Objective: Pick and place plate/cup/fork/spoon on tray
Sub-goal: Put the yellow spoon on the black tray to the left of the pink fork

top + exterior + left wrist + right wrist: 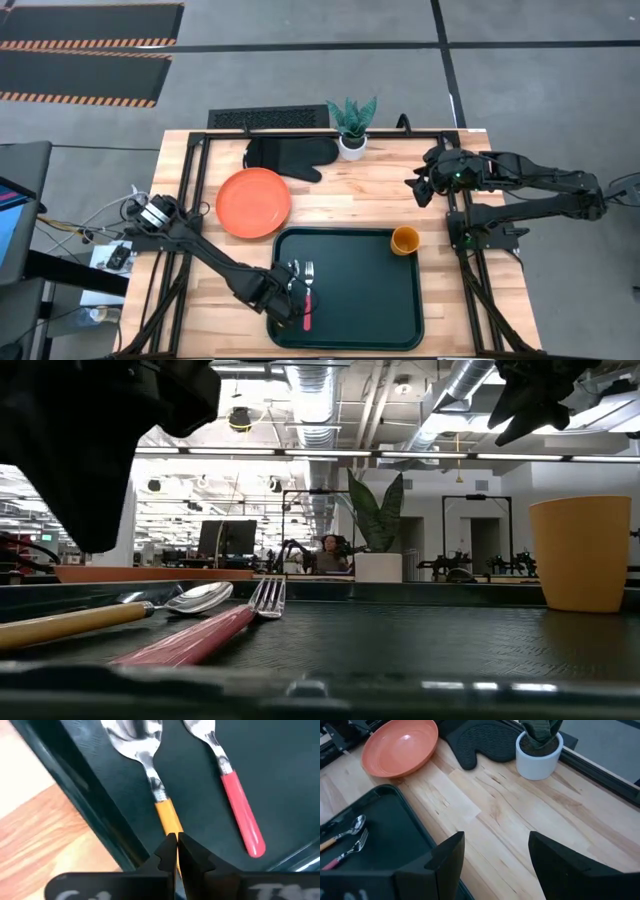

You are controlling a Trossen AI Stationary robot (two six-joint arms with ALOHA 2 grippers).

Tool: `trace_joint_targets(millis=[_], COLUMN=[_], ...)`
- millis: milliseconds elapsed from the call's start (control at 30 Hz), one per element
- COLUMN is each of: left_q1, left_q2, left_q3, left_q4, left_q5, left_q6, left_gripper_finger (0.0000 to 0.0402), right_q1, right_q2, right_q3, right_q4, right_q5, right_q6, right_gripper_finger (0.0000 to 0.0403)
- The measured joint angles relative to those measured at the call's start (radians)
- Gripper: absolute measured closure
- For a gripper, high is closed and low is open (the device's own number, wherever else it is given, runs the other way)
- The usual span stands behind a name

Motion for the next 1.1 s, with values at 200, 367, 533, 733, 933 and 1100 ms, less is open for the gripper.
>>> trace_joint_targets(millis=[200, 367, 533, 733, 933, 1100], left_q1=[0.001, 0.0, -0.007, -0.015, -0.024, -0.024], left_q2=[0.049, 0.072, 0.083, 0.083, 0.083, 0.083], left_q3=[0.058, 0.093, 0.102, 0.102, 0.102, 0.102], left_q4=[-0.061, -0.116, -0.105, -0.099, -0.101, -0.106], left_q5=[0.075, 0.084, 0.096, 0.123, 0.13, 0.124], left_q6=[0.032, 0.024, 0.004, -0.033, -0.045, -0.043], left_gripper_finger=[0.0401, 0.0401, 0.0401, 0.0401, 0.0401, 0.0401], right_q1=[0.0, 0.0, -0.001, -0.001, -0.001, -0.001], right_q2=[0.0, 0.0, 0.0, 0.0, 0.0, 0.0], right_q3=[0.0, 0.0, 0.0, 0.0, 0.0, 0.0], right_q4=[-0.001, -0.001, -0.003, -0.012, -0.013, -0.013], right_q5=[0.0, 0.0, 0.0, 0.0, 0.0, 0.0], right_q6=[-0.008, -0.021, -0.021, -0.029, -0.029, -0.032], right_gripper_finger=[0.0159, 0.0159, 0.0159, 0.0159, 0.0159, 0.0159])
